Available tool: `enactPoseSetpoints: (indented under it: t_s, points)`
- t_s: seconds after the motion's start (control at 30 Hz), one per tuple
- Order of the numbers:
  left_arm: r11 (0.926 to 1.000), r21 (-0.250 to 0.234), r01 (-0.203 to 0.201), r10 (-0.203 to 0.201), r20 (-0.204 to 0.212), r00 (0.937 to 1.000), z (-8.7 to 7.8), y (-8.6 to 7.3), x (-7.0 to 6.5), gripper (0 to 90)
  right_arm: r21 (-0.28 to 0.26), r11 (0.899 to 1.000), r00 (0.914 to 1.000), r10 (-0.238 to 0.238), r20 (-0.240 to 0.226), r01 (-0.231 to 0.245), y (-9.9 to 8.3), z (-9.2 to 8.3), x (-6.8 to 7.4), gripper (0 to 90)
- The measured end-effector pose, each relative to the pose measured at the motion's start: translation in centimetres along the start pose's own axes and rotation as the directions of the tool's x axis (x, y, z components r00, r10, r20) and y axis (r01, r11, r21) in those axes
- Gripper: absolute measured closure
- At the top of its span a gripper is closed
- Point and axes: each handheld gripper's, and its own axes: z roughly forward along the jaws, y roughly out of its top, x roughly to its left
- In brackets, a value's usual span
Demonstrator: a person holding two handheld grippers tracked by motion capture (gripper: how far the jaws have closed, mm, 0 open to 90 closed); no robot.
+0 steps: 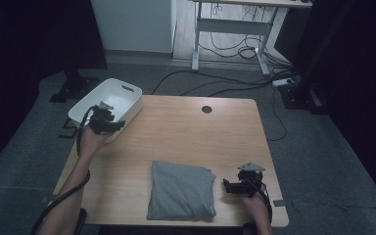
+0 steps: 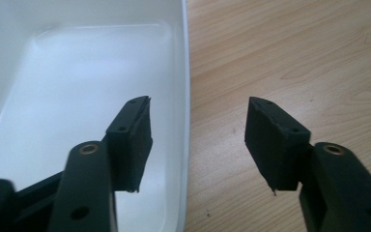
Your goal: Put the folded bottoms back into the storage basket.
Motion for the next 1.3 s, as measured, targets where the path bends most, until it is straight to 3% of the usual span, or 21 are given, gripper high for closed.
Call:
enactPoseSetpoints:
  t_s: [0.23, 0.33, 0.4, 0.53, 0.7, 1.13, 1.3]
  points:
    - [0.9986, 0.041, -0.032, 0.033, -0.024, 0.9992, 0.7, -0.2, -0.2, 62.0, -0.001, 1.000, 1.0000, -0.001, -0.001, 0.001, 0.0, 0.0, 0.0, 0.0]
    - [0.9982, 0.046, -0.038, 0.039, -0.016, 0.9991, 0.6, -0.1, -0.3, 70.8, 0.000, 1.000, 1.0000, -0.002, -0.002, 0.002, 0.0, 0.0, 0.0, 0.0]
    - [0.9964, 0.058, -0.062, 0.065, -0.047, 0.9968, 0.6, 0.0, -0.6, 75.0, -0.001, 1.000, 1.0000, -0.002, -0.002, 0.002, 0.0, 0.0, 0.0, 0.0]
    - [0.9974, 0.051, -0.051, 0.053, -0.041, 0.9977, 0.5, -0.2, -0.4, 85.4, -0.001, 1.000, 1.0000, -0.002, -0.002, 0.002, 0.0, 0.0, 0.0, 0.0]
    - [0.9940, 0.052, -0.096, 0.098, -0.032, 0.9946, 0.2, -0.4, -0.9, 86.5, -0.001, 1.000, 1.0000, -0.002, -0.002, 0.002, 0.0, 0.0, 0.0, 0.0]
    - [0.9890, 0.032, -0.144, 0.144, 0.017, 0.9894, -0.3, -1.0, -2.8, 86.8, -0.001, 1.000, 1.0000, -0.003, -0.003, 0.003, 0.0, 0.0, 0.0, 0.0]
    - [0.9830, 0.021, -0.182, 0.181, 0.037, 0.9827, -0.3, -1.1, -4.1, 86.9, 0.000, 1.000, 1.0000, -0.003, -0.003, 0.003, 0.0, 0.0, 0.0, 0.0]
